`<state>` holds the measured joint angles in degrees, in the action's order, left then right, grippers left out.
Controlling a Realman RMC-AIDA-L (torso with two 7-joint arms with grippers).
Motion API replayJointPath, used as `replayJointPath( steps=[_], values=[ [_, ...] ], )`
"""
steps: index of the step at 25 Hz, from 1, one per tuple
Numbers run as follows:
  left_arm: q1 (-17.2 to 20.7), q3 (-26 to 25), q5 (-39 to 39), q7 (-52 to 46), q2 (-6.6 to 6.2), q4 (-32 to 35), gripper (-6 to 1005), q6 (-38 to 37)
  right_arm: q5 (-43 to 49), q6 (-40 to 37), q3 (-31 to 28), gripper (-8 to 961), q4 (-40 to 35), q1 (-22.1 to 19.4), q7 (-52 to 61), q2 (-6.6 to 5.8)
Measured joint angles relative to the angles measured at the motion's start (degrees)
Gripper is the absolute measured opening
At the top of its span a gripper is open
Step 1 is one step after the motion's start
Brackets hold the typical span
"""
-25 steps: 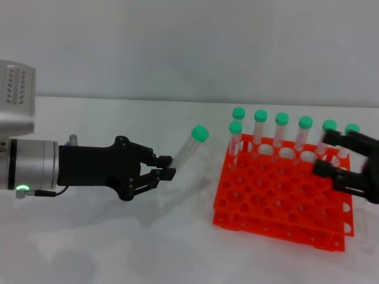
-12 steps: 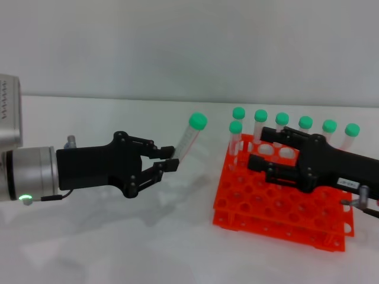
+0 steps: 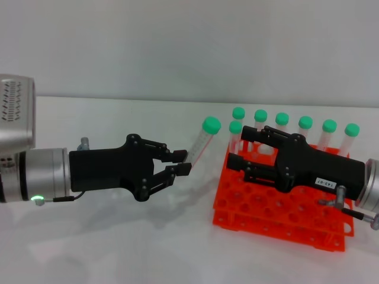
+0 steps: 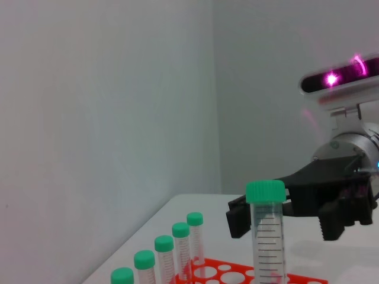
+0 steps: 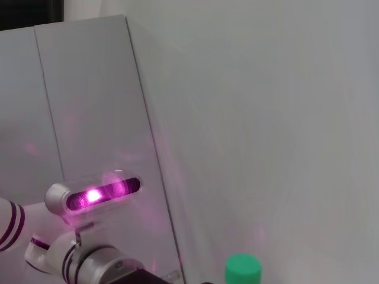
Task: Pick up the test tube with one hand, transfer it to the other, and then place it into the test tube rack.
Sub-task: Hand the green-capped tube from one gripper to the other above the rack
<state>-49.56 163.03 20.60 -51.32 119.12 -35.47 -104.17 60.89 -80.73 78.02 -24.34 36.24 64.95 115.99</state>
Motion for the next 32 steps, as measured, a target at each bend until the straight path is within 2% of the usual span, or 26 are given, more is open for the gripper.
replayJointPath(
  steps=[22, 27, 32],
  values=[
    [-2.6, 0.0, -3.0, 0.0, -0.1, 5.0, 269, 5.1, -2.2, 0.3, 3.6, 705, 0.0, 1.7, -1.0, 0.2],
    [-2.8, 0.0, -3.1, 0.1, -0.07, 5.3, 274, 5.6, -6.1, 3.0, 8.5, 703, -0.5, 1.8, -1.8, 0.2],
    [-3.0, 0.0, -3.1, 0.5, -0.04, 5.7, 279, 5.7, -7.0, 4.2, 9.7, 700, -0.7, 1.8, -2.5, 0.2]
  ],
)
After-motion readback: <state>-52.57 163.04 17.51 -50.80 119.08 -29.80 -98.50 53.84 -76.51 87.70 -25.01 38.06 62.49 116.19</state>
